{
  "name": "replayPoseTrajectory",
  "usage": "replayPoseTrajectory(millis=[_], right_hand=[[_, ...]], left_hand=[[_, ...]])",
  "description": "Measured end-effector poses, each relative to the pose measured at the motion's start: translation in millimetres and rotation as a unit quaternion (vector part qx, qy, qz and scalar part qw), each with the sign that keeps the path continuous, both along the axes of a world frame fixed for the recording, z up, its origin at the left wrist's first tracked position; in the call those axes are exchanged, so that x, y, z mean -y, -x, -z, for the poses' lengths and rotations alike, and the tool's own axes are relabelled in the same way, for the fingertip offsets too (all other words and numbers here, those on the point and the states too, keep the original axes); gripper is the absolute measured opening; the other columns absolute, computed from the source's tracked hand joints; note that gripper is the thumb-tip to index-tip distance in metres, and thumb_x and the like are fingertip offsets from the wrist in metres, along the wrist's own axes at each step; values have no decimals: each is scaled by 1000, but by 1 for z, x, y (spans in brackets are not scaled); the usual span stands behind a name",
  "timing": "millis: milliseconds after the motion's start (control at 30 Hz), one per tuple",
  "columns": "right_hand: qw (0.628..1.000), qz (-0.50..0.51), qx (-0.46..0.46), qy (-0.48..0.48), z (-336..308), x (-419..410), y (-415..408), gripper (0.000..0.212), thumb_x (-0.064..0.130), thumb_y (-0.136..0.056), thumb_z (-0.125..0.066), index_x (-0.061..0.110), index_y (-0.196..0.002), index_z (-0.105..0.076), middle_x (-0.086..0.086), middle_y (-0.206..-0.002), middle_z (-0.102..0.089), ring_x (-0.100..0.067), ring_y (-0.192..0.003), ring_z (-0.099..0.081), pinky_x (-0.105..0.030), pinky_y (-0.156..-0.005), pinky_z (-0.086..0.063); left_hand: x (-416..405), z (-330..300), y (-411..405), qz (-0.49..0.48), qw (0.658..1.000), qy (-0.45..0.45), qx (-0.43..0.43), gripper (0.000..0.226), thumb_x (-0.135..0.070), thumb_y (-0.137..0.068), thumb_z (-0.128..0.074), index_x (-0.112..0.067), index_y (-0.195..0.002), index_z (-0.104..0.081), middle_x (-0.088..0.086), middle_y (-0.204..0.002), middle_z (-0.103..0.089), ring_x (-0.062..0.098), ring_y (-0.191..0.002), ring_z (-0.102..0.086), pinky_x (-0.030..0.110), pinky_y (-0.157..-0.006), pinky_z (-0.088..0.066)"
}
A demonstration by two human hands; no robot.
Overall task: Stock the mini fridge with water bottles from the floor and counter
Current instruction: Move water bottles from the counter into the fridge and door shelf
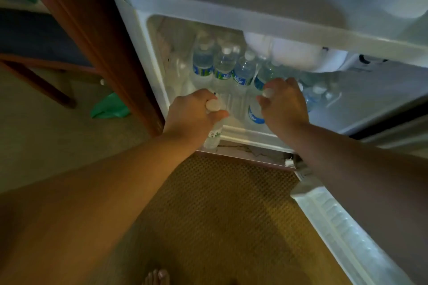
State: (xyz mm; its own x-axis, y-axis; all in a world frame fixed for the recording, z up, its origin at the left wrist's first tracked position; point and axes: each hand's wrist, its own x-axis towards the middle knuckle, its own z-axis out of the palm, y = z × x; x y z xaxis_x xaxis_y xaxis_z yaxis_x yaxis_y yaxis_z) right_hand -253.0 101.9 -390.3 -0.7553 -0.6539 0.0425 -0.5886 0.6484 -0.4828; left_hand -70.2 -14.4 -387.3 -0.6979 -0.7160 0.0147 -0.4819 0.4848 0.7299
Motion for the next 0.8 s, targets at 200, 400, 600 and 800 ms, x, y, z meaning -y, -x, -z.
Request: replayPoseTrajectory(millis=[200, 400, 600, 800], right_hand=[[999, 2, -33, -18, 12, 24, 30, 27, 22, -99, -65, 10, -122, -62, -14, -125, -54, -22, -92, -49, -25, -82, -34], [998, 11, -61, -18, 25, 34, 38, 26, 18, -97, -66, 4, -119, -64, -21, -123, -56, -37, -106, -58, -28, -79, -34], [997, 59, -48, 27, 35, 39, 33, 42, 18, -93, -69, 9, -133, -59, -21, -128, -55, -37, -112, -58, -37, -90, -44], [993, 90, -2, 81, 37, 25, 17, 62, 12, -95, -65, 14, -152, -41, -14, -139, -46, -28, -119, -57, -31, -102, -45]], left_hand=[[20, 19, 25, 8, 1000, -11, -20, 31, -40, -85, -79, -21, -107, -69, -6, -93, -72, 10, -86, -68, 30, -79, -57], [37, 29, 54, 7, 999, 20, -28, 30, -42, -87, -77, -20, -105, -69, -7, -92, -70, 10, -83, -64, 13, -67, -46], [48, 32, 83, 7, 1000, 21, -21, 32, -45, -86, -77, -21, -104, -67, -7, -93, -70, 11, -82, -63, 24, -69, -48], [48, 31, 109, 24, 998, 34, -37, 27, -39, -86, -78, -18, -100, -68, -9, -86, -66, 8, -77, -62, 8, -61, -38]])
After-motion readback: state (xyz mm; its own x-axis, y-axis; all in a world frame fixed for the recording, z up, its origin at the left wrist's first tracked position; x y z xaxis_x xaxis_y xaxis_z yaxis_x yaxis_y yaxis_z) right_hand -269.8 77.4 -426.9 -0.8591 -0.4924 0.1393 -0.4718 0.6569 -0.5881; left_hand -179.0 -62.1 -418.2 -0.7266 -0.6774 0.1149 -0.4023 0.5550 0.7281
